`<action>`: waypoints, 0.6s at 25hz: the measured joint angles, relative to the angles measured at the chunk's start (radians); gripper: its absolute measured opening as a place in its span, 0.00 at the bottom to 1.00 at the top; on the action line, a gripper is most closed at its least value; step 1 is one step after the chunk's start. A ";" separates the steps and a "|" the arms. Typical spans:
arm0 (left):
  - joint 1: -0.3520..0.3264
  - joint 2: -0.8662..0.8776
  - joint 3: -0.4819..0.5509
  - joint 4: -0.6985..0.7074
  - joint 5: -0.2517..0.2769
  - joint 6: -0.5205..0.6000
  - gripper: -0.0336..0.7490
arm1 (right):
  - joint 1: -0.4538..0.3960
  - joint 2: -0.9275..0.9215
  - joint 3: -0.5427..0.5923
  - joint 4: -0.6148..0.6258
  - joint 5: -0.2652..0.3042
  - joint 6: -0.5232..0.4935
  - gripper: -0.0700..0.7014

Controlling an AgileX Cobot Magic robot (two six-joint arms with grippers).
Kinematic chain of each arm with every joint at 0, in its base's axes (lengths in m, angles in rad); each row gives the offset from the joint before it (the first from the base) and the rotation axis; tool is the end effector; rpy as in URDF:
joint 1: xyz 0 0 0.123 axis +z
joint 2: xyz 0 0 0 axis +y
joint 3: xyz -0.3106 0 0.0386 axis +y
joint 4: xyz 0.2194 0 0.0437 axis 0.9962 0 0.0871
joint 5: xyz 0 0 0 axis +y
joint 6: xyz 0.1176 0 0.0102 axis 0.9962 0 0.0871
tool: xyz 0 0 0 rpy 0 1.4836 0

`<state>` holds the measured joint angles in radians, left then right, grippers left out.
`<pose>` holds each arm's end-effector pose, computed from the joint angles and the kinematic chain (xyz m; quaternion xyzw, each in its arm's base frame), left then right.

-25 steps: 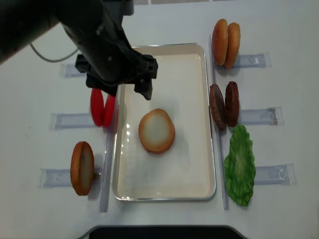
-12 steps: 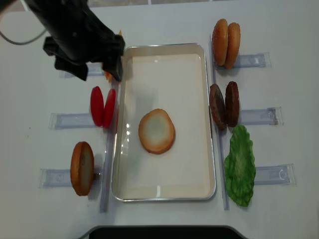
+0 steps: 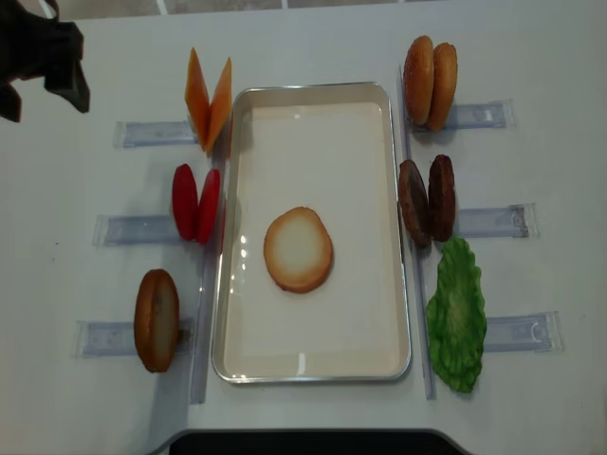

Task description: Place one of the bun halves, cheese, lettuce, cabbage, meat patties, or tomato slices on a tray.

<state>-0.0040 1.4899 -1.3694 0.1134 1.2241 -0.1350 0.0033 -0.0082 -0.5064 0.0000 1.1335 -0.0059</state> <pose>0.2728 0.0115 0.3411 -0.0539 0.9847 0.0447 0.1593 -0.0397 -0.0001 0.2452 -0.0040 0.8680 -0.0006 0.4965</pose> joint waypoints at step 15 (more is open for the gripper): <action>0.095 -0.580 0.635 -0.043 -0.039 0.057 0.93 | 0.000 0.000 0.000 0.000 0.000 0.000 0.86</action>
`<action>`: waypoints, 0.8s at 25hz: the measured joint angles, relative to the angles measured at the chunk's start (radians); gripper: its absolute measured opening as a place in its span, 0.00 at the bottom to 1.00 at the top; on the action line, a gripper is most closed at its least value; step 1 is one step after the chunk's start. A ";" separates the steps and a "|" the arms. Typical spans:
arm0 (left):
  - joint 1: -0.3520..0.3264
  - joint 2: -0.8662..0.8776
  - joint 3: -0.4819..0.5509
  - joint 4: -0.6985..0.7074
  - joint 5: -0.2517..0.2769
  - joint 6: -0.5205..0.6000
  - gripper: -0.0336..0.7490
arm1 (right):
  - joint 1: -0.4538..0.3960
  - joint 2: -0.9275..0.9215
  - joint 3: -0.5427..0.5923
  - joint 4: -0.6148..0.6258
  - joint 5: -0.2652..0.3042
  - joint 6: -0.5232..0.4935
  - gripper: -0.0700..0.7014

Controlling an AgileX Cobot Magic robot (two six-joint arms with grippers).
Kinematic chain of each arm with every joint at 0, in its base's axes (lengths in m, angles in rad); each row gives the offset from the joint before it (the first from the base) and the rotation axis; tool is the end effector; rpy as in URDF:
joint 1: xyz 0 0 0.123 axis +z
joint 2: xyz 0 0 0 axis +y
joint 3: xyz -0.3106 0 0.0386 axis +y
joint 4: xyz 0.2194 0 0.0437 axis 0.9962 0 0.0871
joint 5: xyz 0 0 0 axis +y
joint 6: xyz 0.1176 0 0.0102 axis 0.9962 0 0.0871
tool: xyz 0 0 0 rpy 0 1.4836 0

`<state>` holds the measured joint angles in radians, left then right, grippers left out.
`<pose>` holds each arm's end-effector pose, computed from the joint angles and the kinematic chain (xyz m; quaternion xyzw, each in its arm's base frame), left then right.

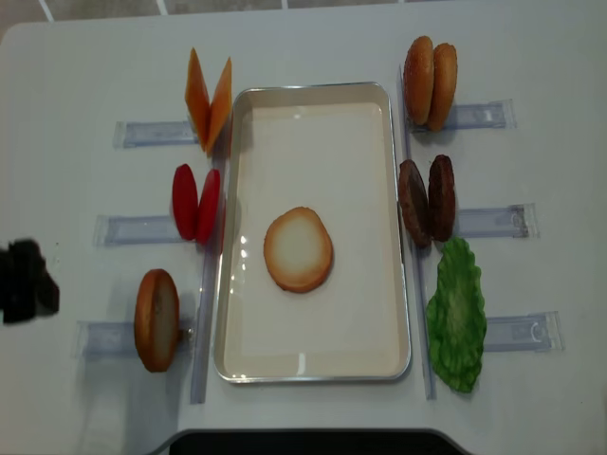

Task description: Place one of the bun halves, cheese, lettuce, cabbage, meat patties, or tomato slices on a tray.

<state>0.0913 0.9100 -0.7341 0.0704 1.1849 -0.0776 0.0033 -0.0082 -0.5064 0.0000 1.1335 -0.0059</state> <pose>0.0969 0.0166 0.2839 -0.0751 0.9855 0.0352 0.1477 -0.0397 -0.0001 0.2452 -0.0040 0.8680 -0.0006 0.4965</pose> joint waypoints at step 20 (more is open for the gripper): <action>0.000 -0.902 0.260 -0.014 -0.077 0.078 0.93 | 0.000 0.000 0.000 0.000 0.000 0.000 0.86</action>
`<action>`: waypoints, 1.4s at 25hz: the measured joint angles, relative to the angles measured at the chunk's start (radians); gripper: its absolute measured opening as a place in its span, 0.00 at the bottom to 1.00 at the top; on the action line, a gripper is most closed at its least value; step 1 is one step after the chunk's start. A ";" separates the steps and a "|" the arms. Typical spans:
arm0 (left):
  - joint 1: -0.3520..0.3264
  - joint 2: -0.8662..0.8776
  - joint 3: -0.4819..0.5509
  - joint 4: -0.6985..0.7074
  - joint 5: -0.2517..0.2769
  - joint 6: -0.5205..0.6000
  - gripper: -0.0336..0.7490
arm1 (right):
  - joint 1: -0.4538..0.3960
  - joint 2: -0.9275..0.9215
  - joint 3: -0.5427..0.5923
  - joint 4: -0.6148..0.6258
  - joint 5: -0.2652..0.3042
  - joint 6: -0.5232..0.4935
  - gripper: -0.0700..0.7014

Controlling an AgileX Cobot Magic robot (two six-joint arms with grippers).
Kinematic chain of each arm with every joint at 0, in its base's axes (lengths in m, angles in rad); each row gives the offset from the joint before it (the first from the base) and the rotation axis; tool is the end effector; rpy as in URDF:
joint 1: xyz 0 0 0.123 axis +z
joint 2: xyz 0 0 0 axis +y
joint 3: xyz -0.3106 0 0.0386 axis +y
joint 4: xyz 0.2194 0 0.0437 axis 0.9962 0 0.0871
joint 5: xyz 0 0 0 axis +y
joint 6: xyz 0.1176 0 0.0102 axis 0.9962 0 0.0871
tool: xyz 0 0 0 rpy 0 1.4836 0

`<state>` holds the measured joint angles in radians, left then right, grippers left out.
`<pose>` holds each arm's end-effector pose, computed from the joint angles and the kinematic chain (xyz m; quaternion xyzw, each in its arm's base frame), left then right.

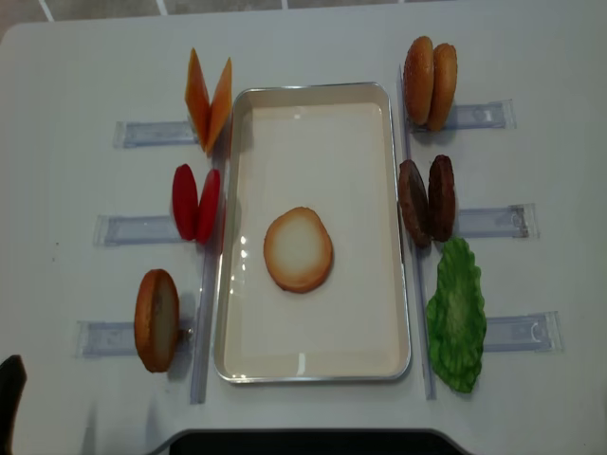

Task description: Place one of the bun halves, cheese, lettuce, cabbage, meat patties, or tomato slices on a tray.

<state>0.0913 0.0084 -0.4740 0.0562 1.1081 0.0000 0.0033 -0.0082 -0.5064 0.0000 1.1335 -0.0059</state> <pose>-0.0341 0.0028 0.2396 -0.0411 0.8725 0.0502 0.4842 -0.0397 -0.0001 0.2452 -0.0040 0.8680 -0.0006 0.4965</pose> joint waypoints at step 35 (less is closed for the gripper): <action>0.000 -0.023 0.000 -0.006 0.002 0.007 0.93 | 0.000 0.000 0.000 0.000 0.000 0.000 0.86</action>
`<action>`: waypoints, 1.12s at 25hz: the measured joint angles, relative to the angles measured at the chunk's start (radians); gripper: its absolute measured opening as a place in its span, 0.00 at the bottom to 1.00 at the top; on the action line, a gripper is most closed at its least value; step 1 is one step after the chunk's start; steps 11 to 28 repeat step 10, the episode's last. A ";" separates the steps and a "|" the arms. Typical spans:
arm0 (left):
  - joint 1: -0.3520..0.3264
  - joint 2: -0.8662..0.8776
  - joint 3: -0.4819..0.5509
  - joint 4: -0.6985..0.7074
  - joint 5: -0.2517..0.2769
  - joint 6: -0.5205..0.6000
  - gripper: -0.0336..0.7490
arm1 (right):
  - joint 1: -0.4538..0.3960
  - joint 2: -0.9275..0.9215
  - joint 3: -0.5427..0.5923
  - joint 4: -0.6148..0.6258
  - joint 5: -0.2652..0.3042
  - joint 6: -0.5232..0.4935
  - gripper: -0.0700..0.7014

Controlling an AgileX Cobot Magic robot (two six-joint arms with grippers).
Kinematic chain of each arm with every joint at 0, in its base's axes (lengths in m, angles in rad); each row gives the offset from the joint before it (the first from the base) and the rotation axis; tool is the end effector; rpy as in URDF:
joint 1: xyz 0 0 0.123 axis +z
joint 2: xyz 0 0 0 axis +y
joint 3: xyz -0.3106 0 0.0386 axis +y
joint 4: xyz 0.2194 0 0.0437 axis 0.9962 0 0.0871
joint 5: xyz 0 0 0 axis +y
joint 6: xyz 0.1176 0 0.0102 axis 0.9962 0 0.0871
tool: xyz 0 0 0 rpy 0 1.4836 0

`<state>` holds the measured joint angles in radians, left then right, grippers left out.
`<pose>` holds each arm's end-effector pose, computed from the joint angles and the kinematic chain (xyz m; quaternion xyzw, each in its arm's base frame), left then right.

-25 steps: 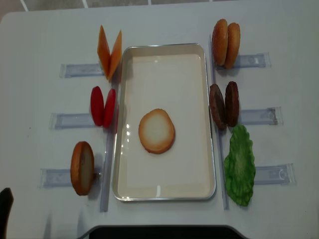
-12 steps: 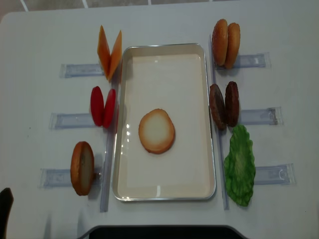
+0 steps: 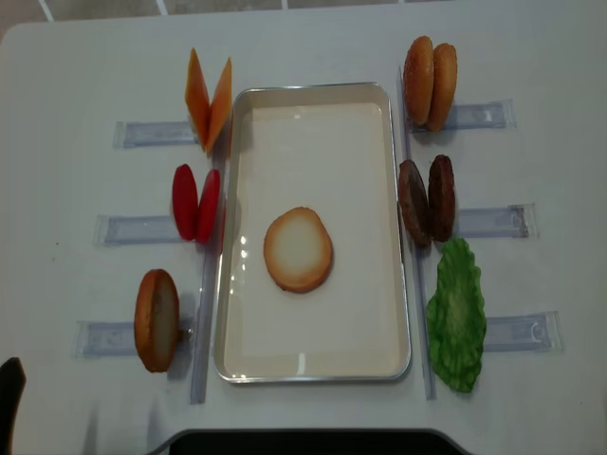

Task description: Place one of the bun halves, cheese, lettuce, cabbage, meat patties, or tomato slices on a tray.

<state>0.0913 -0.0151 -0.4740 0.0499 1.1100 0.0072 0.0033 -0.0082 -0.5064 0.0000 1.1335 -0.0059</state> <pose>-0.0368 0.0019 0.2386 -0.0379 0.8674 0.0493 0.4936 -0.0397 -0.0001 0.2452 -0.0040 0.8680 -0.0006 0.4965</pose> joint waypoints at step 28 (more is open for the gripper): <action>0.000 0.000 0.000 0.000 0.000 0.000 0.93 | 0.000 0.000 0.000 0.000 0.000 0.000 0.86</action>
